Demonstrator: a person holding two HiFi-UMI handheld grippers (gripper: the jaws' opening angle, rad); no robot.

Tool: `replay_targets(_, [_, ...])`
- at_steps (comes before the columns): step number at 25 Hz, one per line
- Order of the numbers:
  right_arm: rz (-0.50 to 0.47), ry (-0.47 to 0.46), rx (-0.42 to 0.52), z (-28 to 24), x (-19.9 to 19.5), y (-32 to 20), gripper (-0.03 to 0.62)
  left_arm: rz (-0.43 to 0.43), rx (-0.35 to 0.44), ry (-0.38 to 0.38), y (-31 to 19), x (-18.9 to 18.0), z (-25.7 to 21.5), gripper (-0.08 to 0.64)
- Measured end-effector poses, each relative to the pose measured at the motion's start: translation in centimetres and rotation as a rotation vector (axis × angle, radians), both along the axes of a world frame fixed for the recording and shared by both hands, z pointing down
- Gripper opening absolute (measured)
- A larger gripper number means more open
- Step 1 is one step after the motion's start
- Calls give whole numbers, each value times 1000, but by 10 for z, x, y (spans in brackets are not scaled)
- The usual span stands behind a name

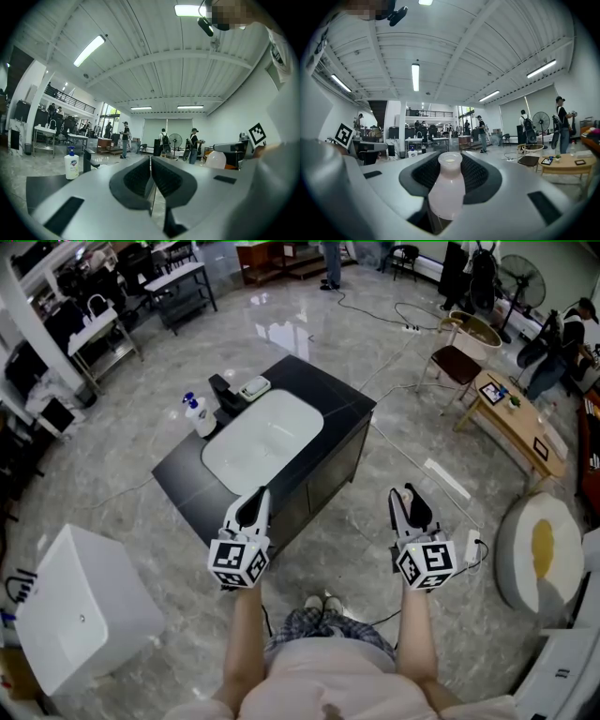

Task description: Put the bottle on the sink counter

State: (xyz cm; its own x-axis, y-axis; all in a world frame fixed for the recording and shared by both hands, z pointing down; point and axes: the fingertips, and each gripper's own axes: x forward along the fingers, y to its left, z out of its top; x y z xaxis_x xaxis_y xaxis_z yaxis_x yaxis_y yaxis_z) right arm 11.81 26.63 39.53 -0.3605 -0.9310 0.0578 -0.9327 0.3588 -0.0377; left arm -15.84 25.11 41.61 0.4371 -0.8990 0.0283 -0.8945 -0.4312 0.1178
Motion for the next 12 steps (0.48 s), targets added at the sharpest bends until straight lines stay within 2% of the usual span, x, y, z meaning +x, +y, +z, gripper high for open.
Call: replay_targets(12, [24,-5,14,3,-21,3,146,27,11,-10,-1,-25,5,31])
